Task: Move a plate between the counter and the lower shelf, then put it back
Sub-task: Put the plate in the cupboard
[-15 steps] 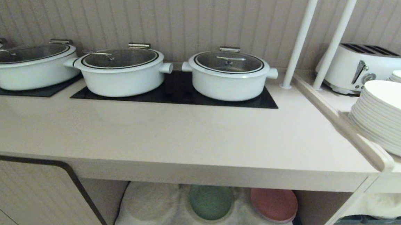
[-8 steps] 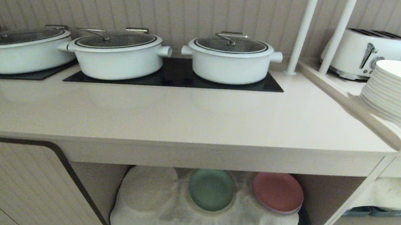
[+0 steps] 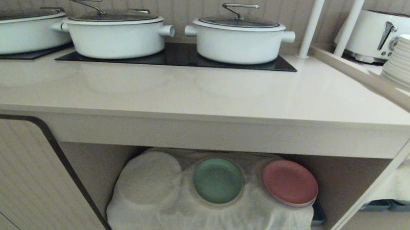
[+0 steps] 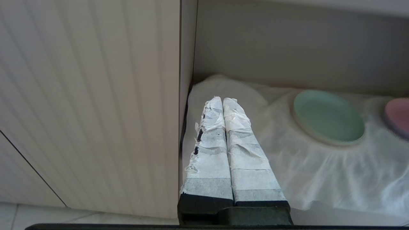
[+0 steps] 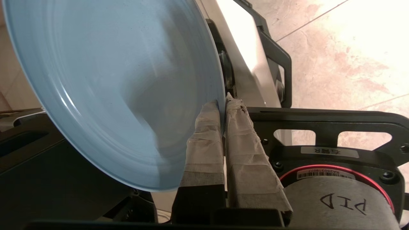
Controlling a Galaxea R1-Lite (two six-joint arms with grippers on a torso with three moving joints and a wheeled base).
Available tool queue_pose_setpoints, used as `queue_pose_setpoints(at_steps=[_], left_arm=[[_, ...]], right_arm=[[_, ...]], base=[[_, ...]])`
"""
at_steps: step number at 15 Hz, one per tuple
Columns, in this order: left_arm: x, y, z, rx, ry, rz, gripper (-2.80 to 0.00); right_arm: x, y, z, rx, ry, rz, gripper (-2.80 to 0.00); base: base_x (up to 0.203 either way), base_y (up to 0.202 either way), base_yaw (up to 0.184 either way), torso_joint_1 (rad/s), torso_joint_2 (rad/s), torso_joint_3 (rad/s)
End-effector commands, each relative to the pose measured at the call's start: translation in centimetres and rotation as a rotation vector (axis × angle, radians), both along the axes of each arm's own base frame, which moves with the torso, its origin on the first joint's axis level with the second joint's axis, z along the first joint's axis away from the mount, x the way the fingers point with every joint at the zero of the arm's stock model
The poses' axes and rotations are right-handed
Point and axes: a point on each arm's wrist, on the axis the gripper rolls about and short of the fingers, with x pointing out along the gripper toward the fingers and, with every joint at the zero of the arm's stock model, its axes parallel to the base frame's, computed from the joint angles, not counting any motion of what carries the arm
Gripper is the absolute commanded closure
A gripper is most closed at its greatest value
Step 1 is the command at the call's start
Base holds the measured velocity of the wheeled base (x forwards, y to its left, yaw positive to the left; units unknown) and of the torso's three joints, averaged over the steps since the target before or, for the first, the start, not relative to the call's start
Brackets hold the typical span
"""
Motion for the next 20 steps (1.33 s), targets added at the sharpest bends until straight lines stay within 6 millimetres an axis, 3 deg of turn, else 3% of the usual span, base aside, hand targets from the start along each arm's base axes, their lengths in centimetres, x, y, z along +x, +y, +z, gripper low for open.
queue_pose_setpoints(at_steps=[1,12,20], left_arm=[[-0.01,0.00,0.02,-0.001,-0.001,0.001,0.00],[-0.01,0.00,0.02,-0.001,-0.001,0.001,0.00],[-0.01,0.00,0.02,-0.001,-0.001,0.001,0.00]], right_arm=[[-0.01,0.01,-0.02,0.002,0.004,0.000,0.00],[-0.01,0.01,-0.02,0.004,0.005,-0.004,0.00],[0.00,0.01,-0.03,0.003,0.007,-0.004,0.00]], base=[[0.000,0.000,0.000,-0.246,0.48,0.234],[0.000,0.000,0.000,-0.239,0.42,0.192],[0.000,0.000,0.000,-0.032,0.11,0.052]])
